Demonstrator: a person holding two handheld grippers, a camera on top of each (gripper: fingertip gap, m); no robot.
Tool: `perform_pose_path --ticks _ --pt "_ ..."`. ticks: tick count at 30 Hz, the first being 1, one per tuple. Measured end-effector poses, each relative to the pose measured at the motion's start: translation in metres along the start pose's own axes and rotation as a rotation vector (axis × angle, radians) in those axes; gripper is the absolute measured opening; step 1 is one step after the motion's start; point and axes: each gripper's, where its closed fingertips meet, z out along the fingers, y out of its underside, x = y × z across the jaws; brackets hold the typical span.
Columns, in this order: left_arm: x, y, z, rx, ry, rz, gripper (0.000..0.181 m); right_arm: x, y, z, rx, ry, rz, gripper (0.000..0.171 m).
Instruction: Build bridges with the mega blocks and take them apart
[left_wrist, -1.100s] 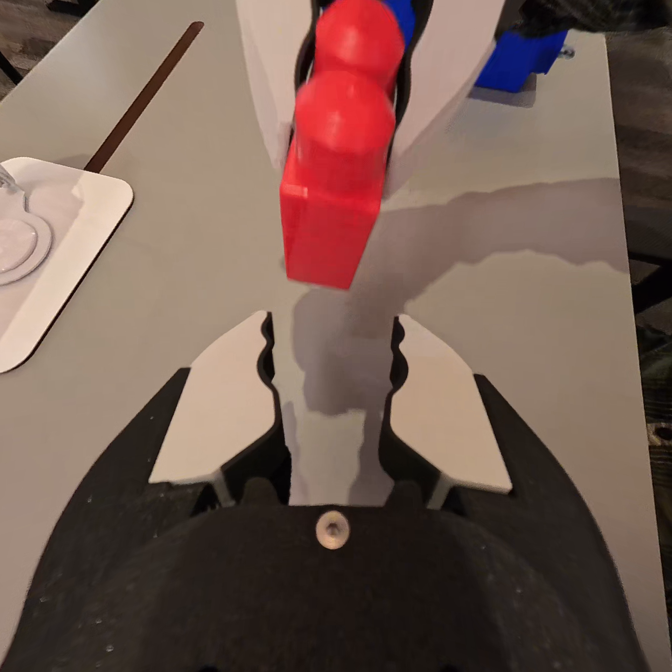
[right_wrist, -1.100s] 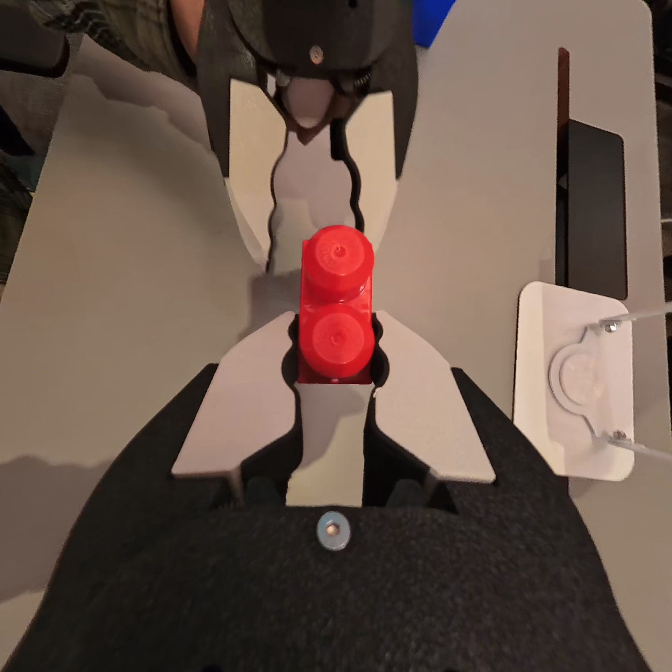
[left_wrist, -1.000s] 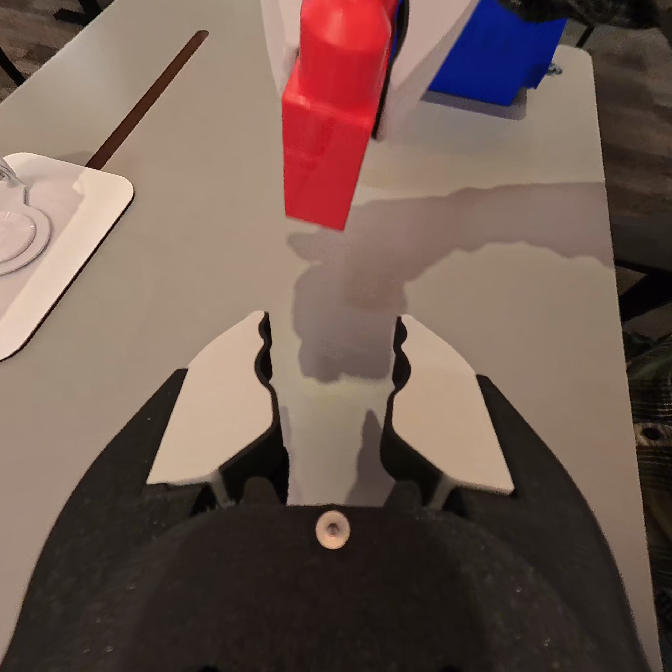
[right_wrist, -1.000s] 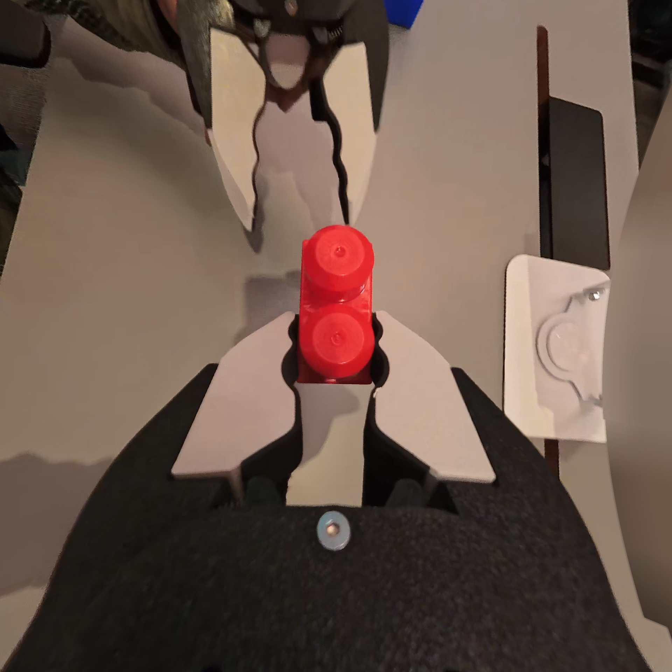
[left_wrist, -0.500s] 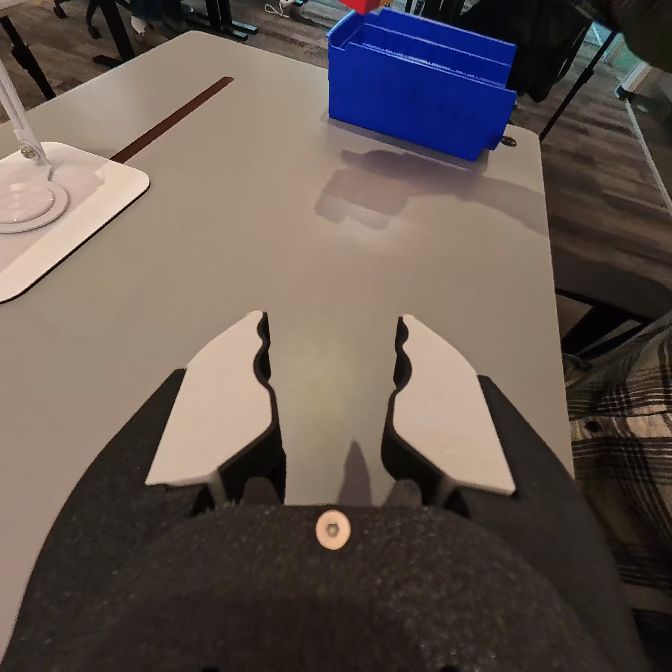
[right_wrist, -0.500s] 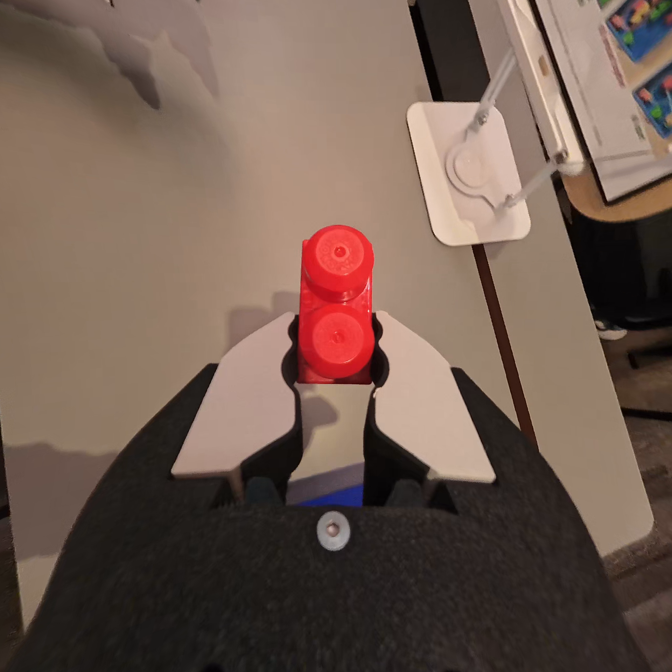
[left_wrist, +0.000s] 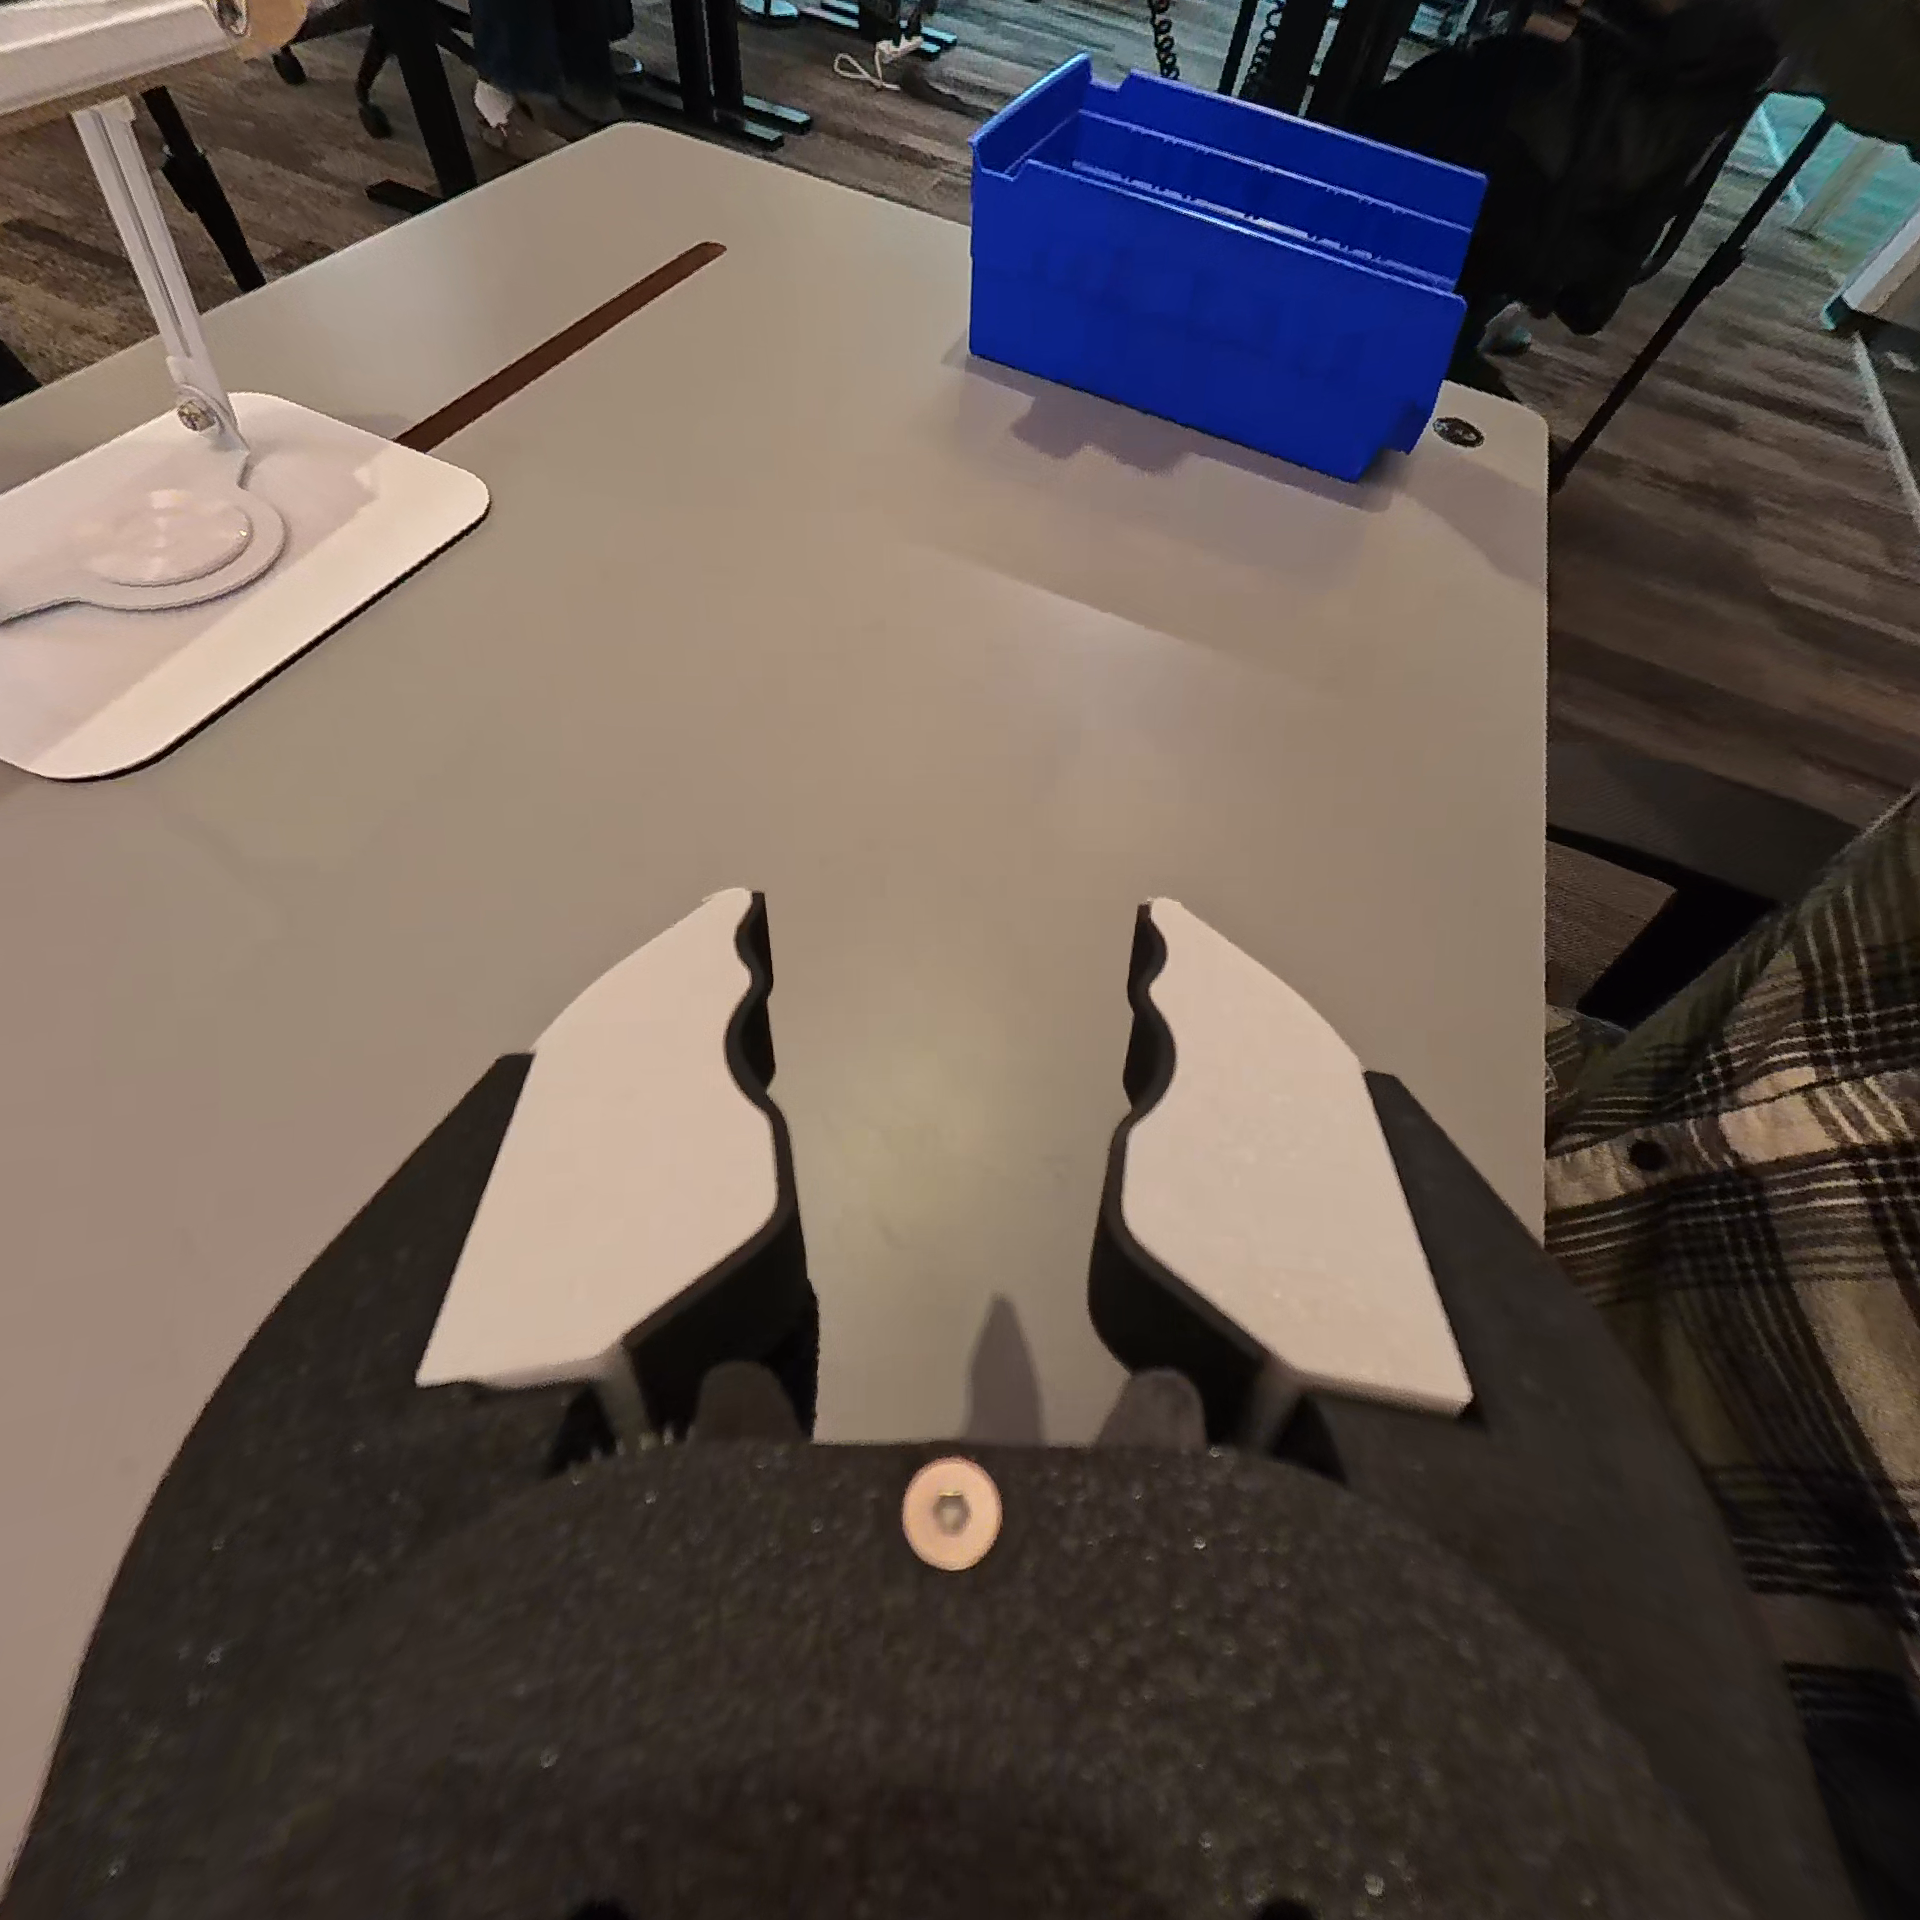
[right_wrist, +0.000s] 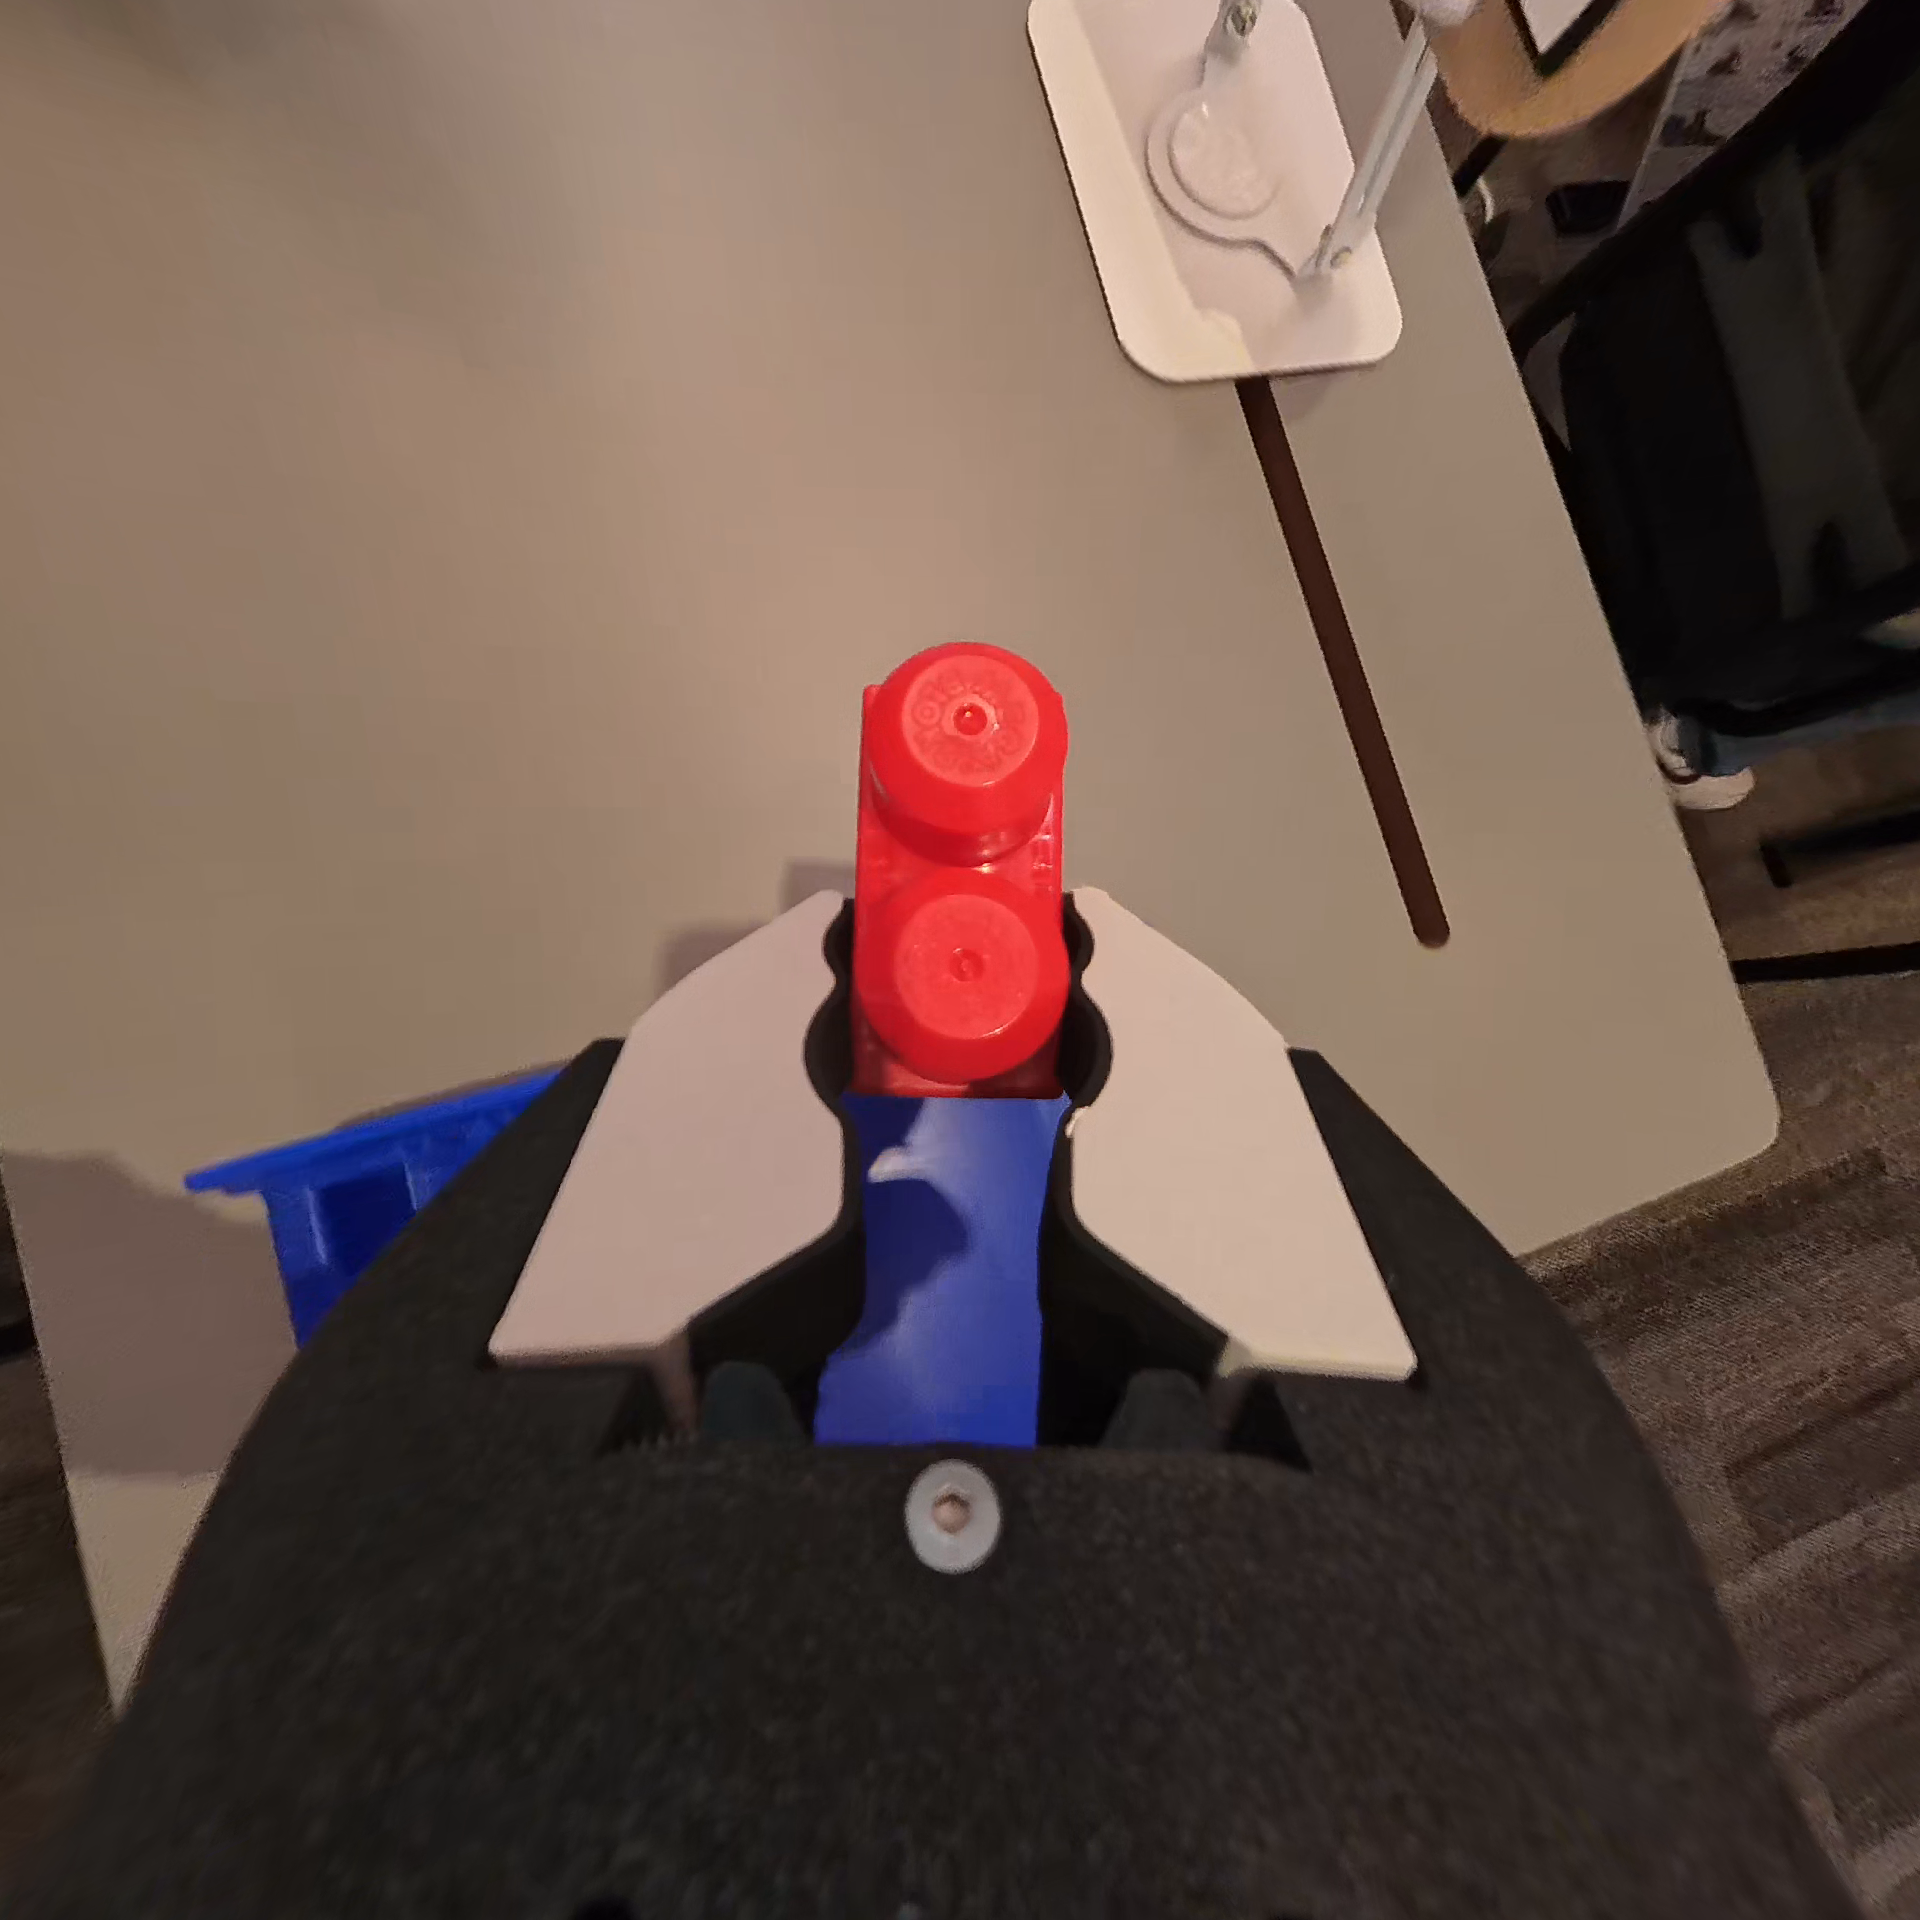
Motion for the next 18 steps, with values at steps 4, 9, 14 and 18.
perform_pose_path --ticks 4,9,14,18 --pt "0.003 0.0 -0.002 -0.009 -0.014 -0.014 0.066 0.005 0.035 0.0 -0.04 -0.027 0.002 0.036" --pt "0.008 0.001 -0.001 -0.029 -0.023 -0.018 0.065 0.012 0.074 0.008 -0.079 -0.035 -0.001 0.036" --pt "0.012 -0.005 0.004 -0.036 -0.025 -0.016 0.064 0.016 0.092 0.024 -0.082 -0.057 -0.013 0.036" --pt "0.015 -0.009 0.009 -0.048 -0.024 -0.01 0.064 0.016 0.101 0.04 -0.091 -0.092 -0.021 0.036"
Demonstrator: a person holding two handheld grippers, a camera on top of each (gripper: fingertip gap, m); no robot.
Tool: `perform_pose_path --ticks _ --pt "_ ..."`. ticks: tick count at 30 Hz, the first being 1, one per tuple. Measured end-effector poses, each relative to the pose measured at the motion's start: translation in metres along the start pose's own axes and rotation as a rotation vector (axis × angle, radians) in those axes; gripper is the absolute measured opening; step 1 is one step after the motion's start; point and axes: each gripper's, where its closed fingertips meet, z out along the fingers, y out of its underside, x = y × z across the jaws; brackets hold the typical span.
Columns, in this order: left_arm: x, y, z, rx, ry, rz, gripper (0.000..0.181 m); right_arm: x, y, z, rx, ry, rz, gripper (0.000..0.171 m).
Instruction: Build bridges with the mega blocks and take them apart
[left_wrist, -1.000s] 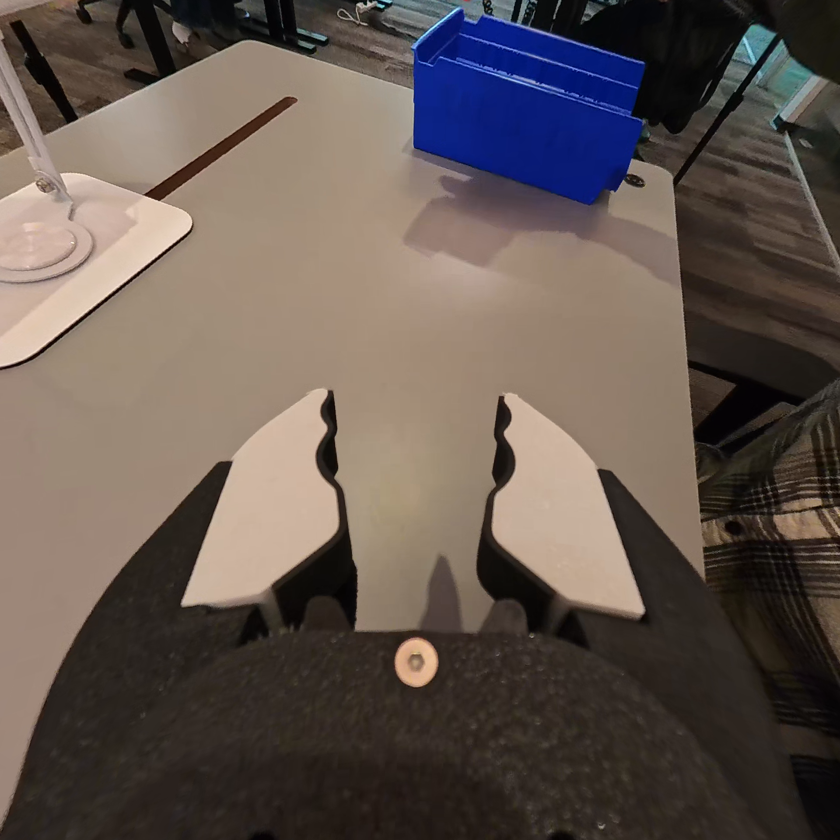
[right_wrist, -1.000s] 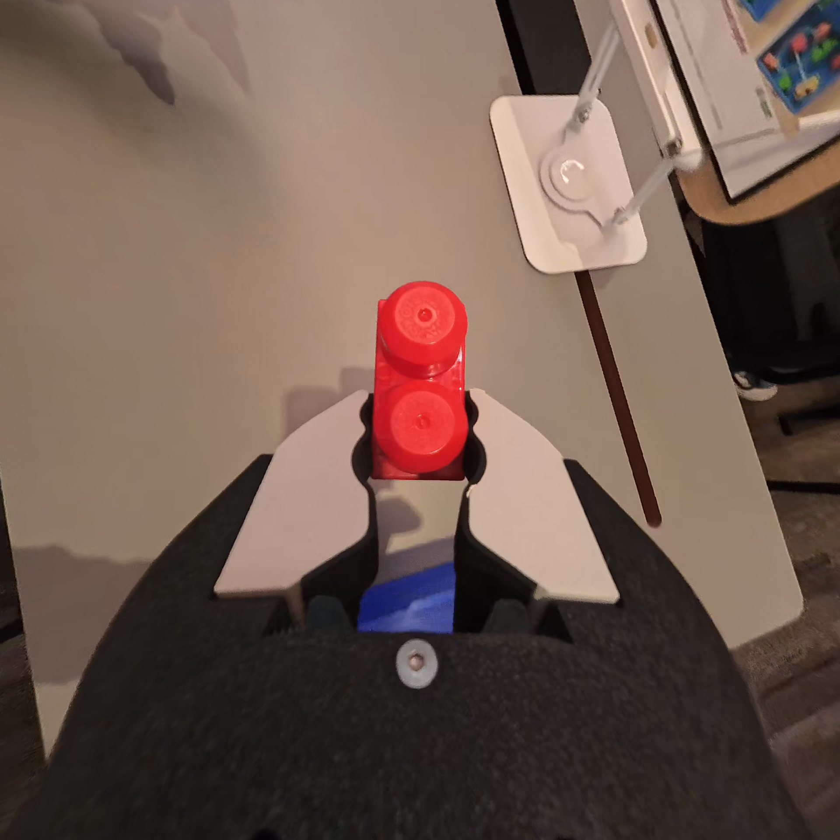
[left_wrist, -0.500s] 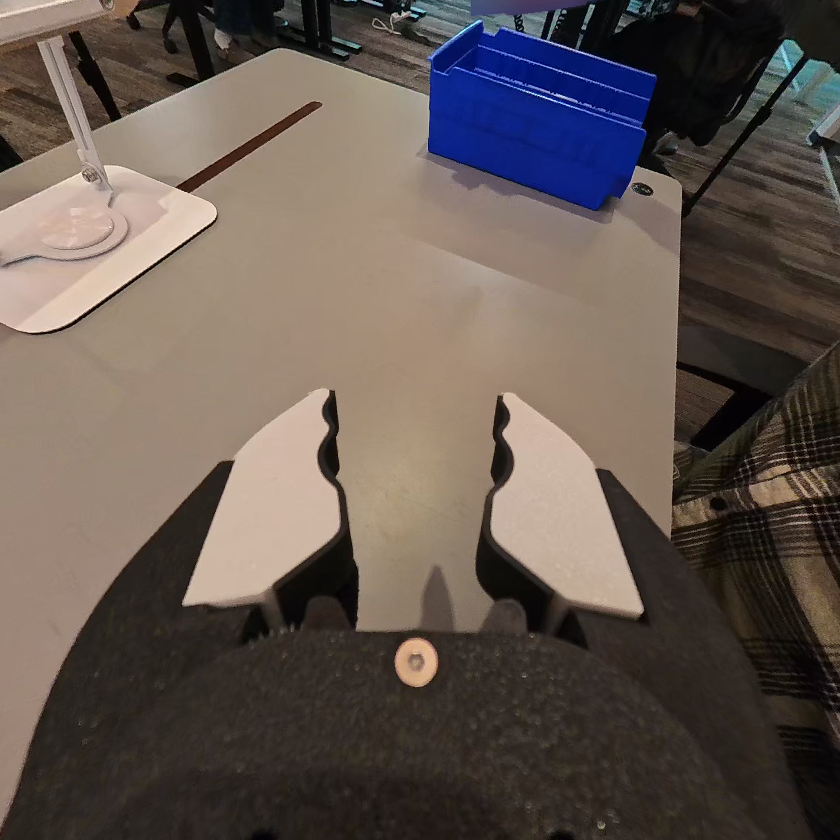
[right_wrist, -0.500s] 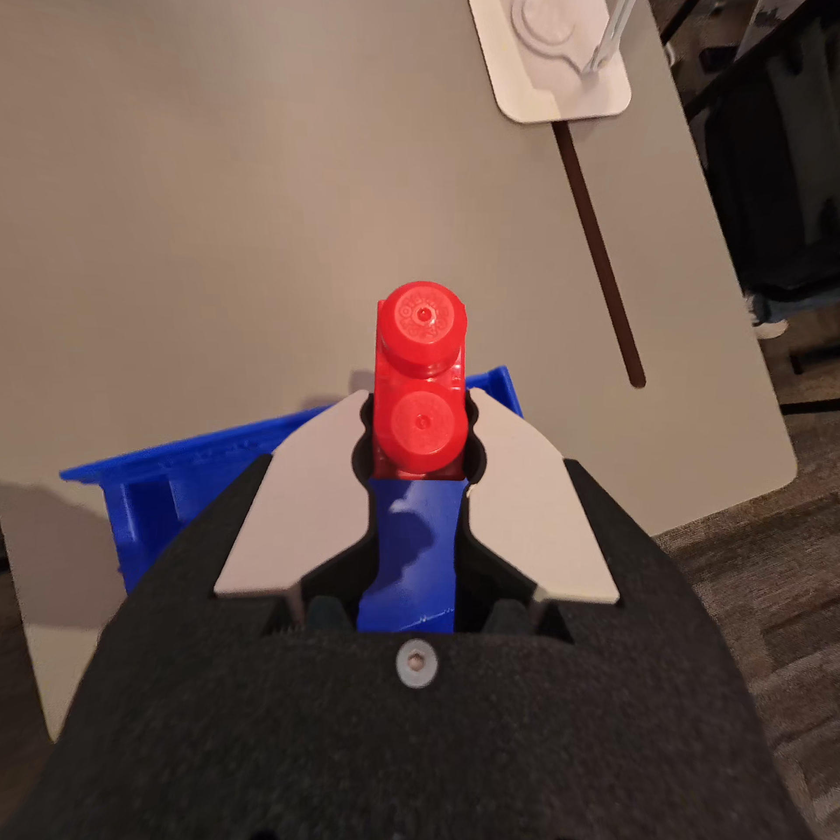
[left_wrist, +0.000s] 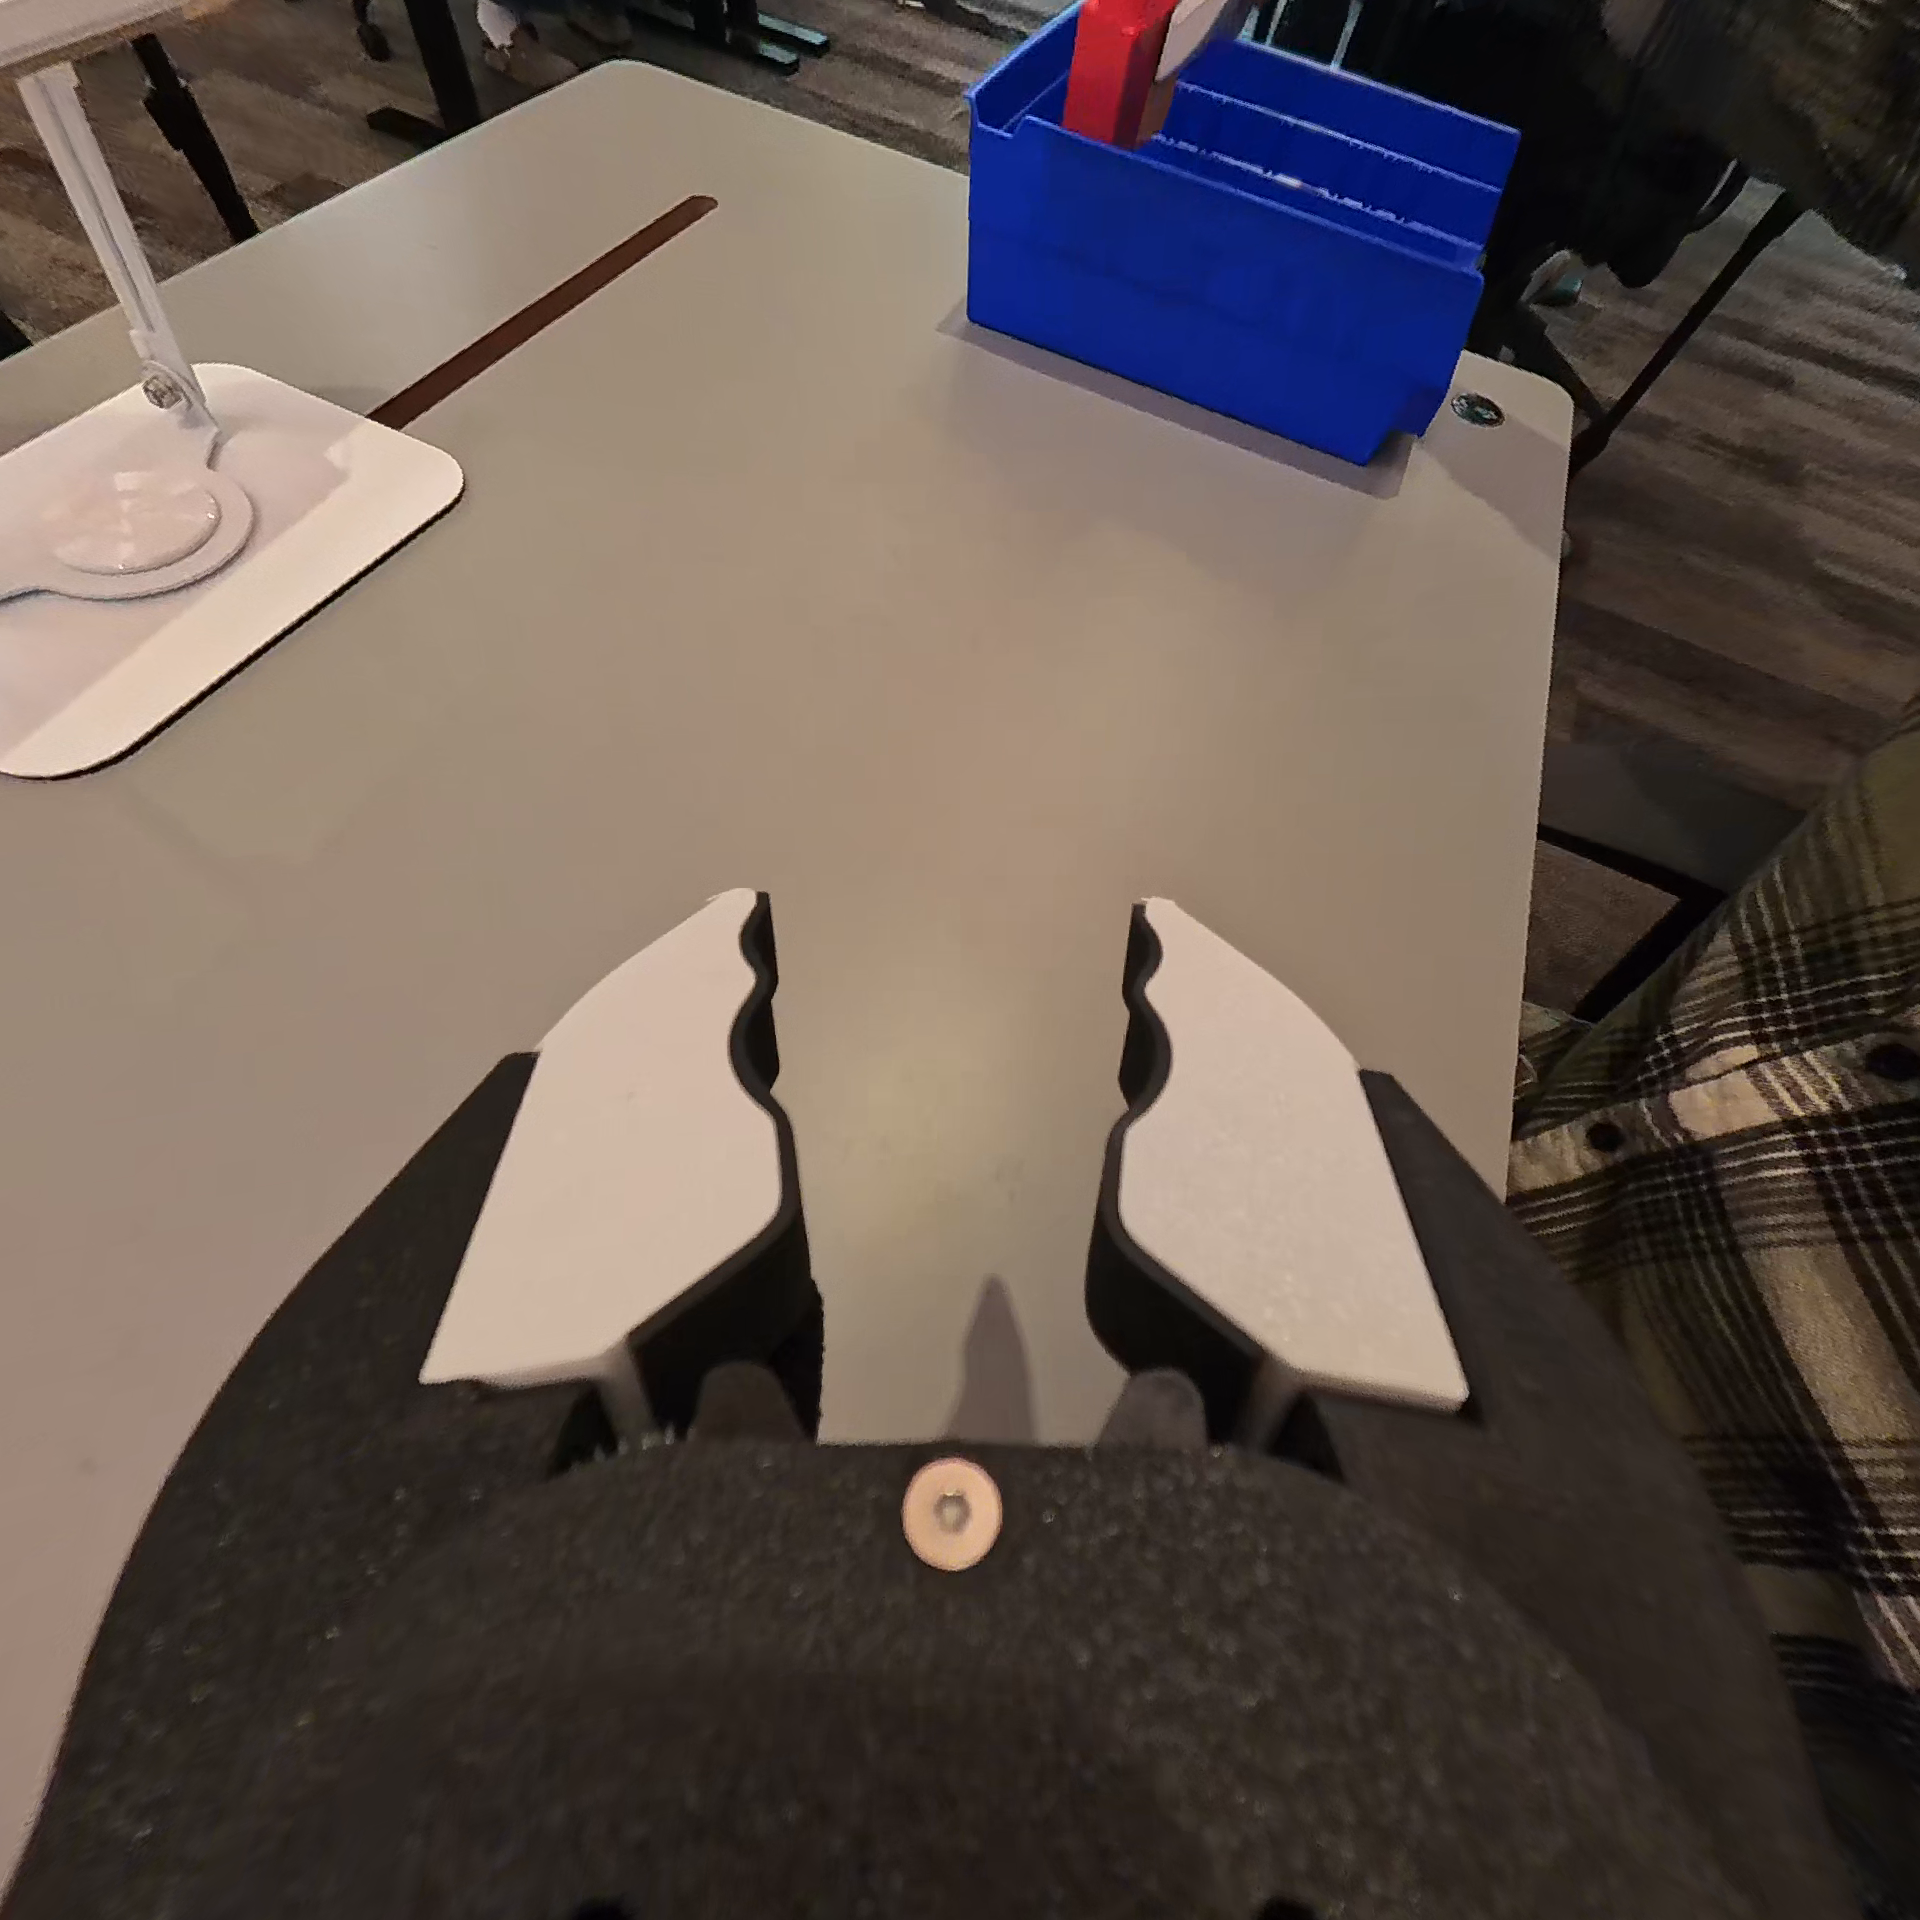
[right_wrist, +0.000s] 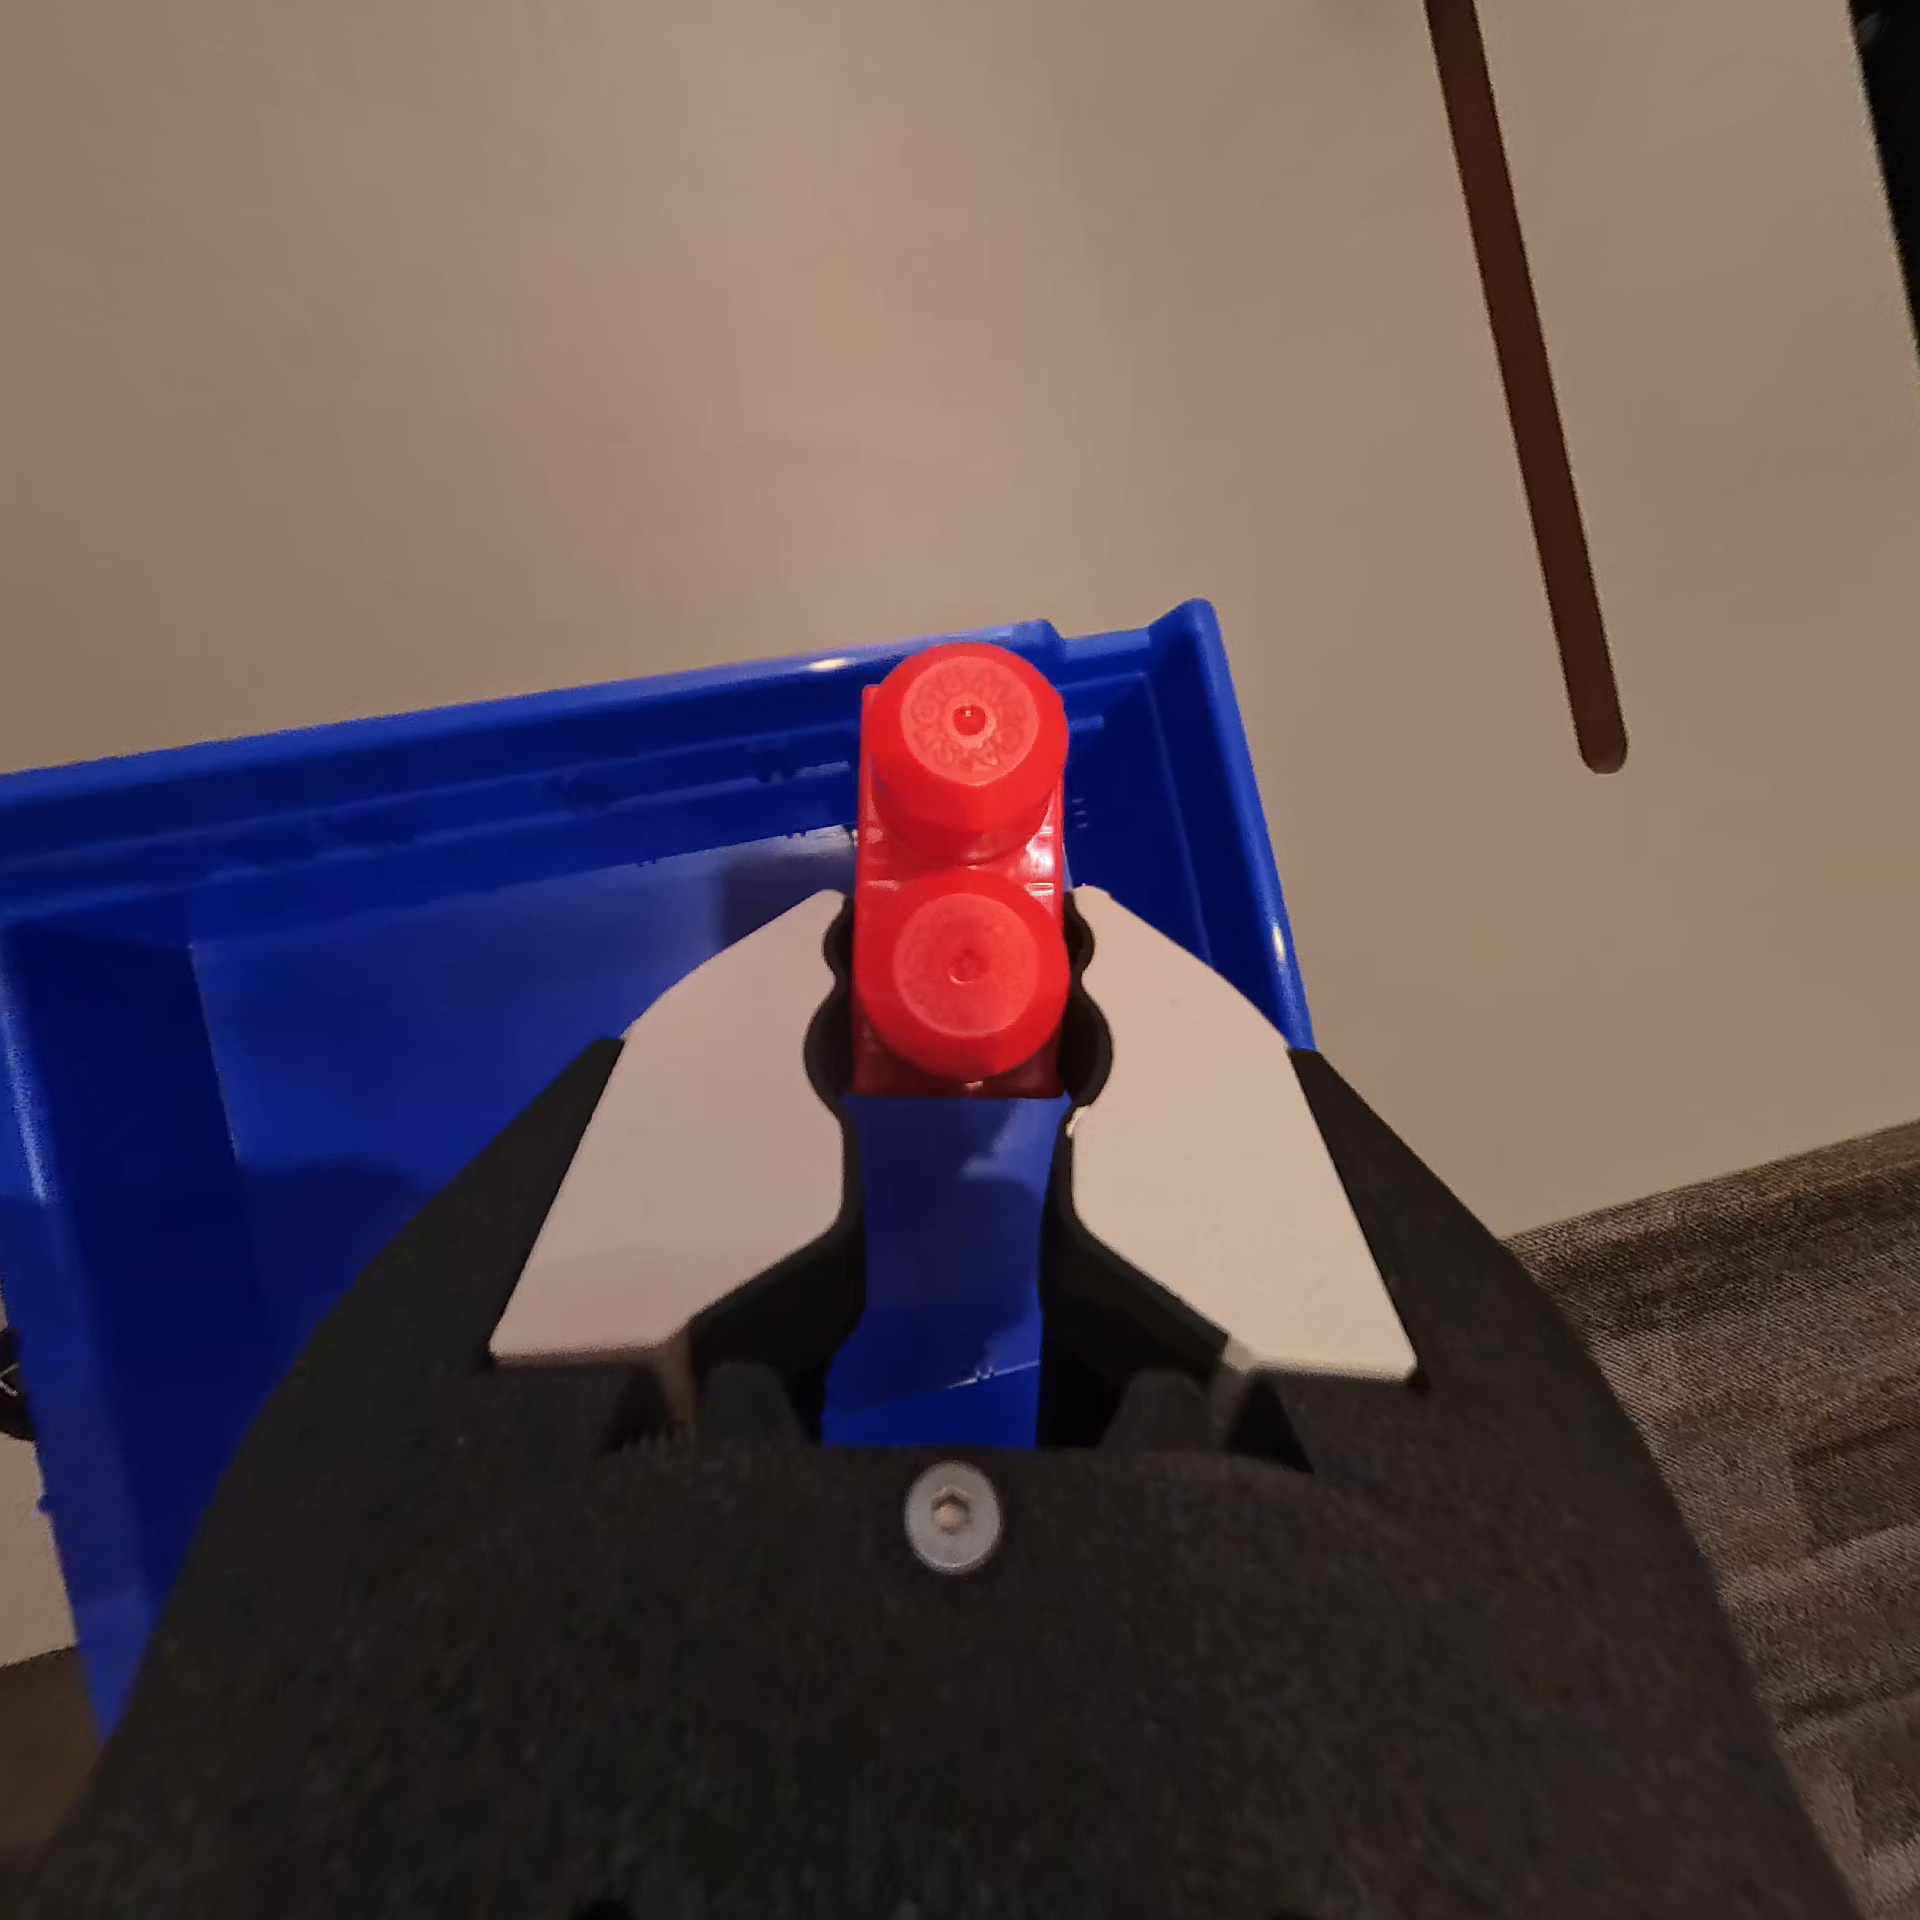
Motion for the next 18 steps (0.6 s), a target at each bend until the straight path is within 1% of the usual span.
perform_pose_path --ticks 18 --pt "-0.004 0.002 0.001 -0.042 -0.011 -0.003 0.064 0.003 0.024 0.044 -0.021 -0.098 0.008 0.036"
